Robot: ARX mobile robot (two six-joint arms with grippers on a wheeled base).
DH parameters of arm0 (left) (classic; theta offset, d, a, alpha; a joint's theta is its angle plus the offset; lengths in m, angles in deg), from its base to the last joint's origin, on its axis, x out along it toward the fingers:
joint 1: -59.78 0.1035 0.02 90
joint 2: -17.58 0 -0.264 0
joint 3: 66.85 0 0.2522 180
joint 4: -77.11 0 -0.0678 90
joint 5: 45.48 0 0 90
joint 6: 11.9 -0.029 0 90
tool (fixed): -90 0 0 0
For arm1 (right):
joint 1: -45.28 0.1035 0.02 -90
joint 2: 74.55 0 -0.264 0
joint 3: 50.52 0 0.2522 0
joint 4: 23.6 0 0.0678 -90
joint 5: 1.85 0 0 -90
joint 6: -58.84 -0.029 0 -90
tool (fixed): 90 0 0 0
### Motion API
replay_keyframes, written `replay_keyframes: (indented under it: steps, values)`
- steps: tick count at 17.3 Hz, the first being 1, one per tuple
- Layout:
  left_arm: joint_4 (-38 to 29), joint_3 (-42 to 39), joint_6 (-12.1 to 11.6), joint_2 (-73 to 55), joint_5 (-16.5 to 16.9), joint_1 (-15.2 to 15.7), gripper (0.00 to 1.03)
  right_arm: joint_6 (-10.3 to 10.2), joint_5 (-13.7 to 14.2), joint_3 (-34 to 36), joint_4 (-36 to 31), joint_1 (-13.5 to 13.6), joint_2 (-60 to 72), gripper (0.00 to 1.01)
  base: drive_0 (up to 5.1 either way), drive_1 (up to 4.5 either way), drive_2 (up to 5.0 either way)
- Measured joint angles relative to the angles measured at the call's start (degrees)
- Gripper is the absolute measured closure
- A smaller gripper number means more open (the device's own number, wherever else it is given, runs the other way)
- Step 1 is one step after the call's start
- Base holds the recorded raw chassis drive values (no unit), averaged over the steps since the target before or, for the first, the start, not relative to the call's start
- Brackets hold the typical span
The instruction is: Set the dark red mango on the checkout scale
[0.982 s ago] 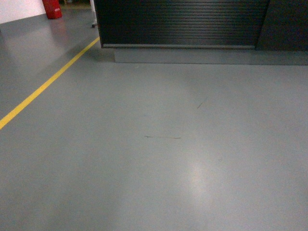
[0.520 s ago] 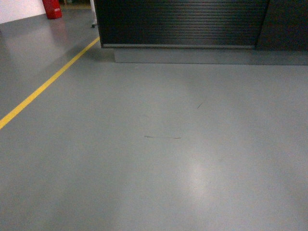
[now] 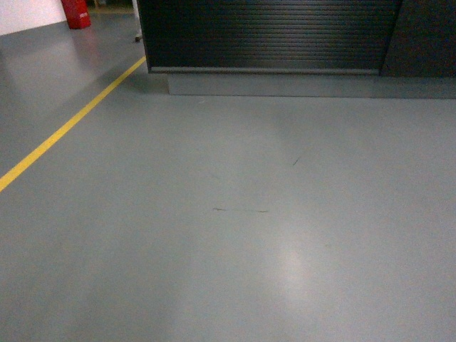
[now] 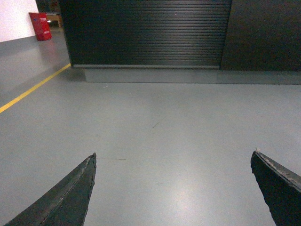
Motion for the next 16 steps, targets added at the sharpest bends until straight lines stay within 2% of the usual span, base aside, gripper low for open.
replay_keyframes:
  steps: [16]
  values:
    - [0.0, 0.0, 0.0, 0.0, 0.0, 0.0, 0.05, 0.0, 0.0, 0.0, 0.0, 0.0, 0.0, 0.03, 0.0, 4.12, -4.2]
